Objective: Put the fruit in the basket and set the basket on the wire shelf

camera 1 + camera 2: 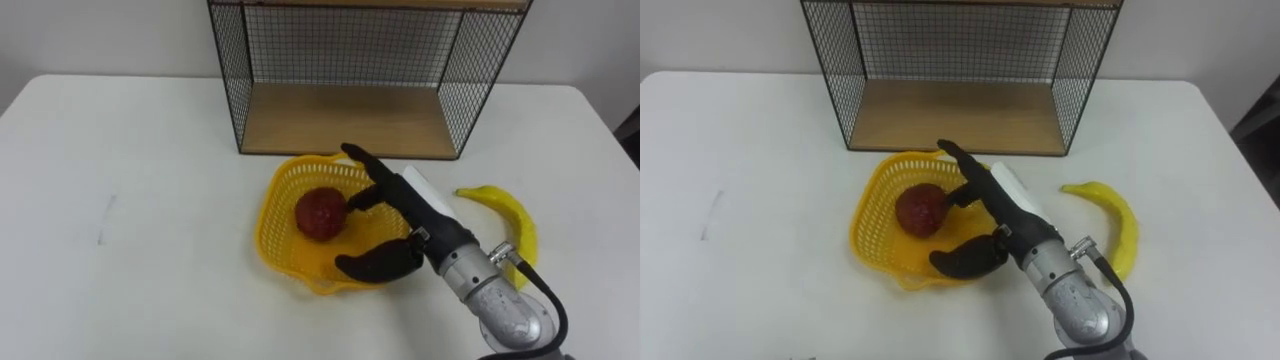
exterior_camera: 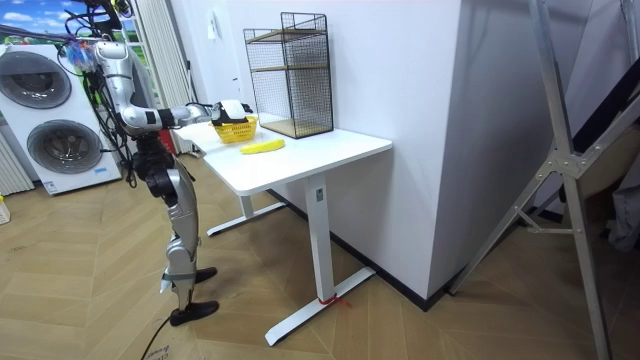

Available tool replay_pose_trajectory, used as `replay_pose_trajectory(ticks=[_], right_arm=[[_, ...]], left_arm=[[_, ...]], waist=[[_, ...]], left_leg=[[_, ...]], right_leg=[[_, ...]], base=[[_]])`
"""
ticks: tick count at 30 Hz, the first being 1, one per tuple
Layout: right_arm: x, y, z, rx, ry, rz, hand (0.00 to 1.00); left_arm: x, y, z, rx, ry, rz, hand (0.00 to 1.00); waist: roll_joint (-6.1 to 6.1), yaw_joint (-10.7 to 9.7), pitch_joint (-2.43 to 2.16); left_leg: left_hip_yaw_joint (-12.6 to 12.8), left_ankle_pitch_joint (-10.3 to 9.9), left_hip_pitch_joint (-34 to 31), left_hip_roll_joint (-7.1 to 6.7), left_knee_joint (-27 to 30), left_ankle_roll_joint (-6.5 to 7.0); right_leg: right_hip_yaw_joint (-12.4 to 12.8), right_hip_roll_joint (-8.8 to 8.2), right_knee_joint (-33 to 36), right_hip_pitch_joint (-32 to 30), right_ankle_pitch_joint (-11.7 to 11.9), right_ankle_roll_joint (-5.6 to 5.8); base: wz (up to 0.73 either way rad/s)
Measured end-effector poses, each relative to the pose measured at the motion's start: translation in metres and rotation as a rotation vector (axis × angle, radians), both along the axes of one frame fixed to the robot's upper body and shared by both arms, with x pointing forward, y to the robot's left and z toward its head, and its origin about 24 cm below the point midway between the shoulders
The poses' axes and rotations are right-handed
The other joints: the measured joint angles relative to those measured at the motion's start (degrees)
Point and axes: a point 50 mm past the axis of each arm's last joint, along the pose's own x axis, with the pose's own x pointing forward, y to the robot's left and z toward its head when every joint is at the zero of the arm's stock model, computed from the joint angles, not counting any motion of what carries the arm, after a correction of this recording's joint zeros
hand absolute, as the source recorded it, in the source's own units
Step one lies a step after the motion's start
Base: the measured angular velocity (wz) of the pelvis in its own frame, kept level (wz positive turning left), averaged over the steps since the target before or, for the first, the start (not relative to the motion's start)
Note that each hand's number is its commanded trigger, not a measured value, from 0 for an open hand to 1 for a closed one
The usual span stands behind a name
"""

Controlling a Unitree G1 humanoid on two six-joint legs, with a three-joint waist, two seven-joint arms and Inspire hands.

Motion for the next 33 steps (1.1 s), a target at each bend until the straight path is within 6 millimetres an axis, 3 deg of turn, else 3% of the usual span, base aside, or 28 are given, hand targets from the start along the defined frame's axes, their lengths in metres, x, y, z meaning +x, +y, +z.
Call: replay_pose_trajectory(ticks=[9, 24, 28, 31, 33], right_arm=[[0.000, 0.000, -0.003, 0.001, 0.033, -0.010, 0.00], [0.003, -0.003, -0.001, 0.042, 0.041, -0.031, 0.00], [0.007, -0.018, 0.013, 0.069, -0.036, -0.119, 0.00], [0.011, -0.028, 0.029, 0.205, -0.114, -0.197, 0.00], [0.012, -0.033, 0.039, 0.281, -0.165, -0.233, 0.00]], left_arm=[[-0.003, 0.000, -0.001, 0.005, 0.021, 0.006, 0.00], [-0.001, -0.001, 0.000, -0.001, 0.009, -0.001, 0.00], [0.001, -0.002, 0.000, -0.003, -0.010, -0.005, 0.00], [-0.005, -0.002, -0.001, -0.004, 0.003, -0.001, 0.00], [-0.007, -0.001, -0.001, 0.008, 0.007, 0.004, 0.00]], waist=[[-0.40, -0.74, -0.27], [-0.36, -0.98, -0.12], [-0.73, -0.95, 0.06], [-0.85, -1.09, 0.35], [-1.00, -1.17, 0.28]], left_leg=[[-0.88, -0.01, -0.66, -0.12, 0.84, 0.03], [-0.78, 0.00, 0.23, -0.08, 0.81, 0.03], [-0.76, 0.03, 0.40, -0.12, 0.56, 0.03], [-0.61, 0.03, 0.95, -0.10, 0.38, 0.03], [-0.38, 0.03, 1.04, -0.05, 0.17, 0.03]], right_leg=[[-0.55, -0.01, 0.04, 0.00, 0.03, -0.05], [-0.51, 0.02, 0.04, 0.80, 0.10, -0.11], [-0.50, 0.01, 0.00, 0.91, 0.13, -0.06], [-0.43, 0.03, -0.05, 1.41, 0.13, -0.06], [-0.39, 0.03, -0.04, 1.33, 0.13, -0.06]], base=[[0.04], [0.00], [0.00], [-0.01], [-0.06]])
